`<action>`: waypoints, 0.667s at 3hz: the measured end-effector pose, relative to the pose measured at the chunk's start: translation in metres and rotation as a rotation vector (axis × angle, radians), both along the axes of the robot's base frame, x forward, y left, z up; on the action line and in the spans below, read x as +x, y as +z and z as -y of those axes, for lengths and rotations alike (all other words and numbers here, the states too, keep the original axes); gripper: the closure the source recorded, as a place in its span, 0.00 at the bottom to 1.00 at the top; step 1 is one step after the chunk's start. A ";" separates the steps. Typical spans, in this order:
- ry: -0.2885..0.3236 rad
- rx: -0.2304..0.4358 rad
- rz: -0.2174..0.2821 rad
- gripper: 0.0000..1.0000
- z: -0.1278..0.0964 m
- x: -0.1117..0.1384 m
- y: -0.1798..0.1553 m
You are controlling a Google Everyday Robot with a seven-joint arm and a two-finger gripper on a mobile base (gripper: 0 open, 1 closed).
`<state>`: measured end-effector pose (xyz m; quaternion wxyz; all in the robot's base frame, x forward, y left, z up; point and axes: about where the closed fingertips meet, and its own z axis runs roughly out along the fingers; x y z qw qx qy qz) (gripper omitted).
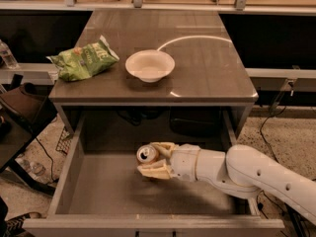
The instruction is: Place orange can into top drawer
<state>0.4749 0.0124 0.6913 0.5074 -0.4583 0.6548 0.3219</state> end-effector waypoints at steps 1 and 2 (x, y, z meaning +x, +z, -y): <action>0.068 -0.026 -0.004 1.00 -0.030 -0.008 -0.010; 0.076 -0.026 -0.004 0.85 -0.034 -0.009 -0.010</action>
Offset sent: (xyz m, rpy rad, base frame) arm -0.0075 0.0272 -0.0091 -0.0228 0.0036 0.0602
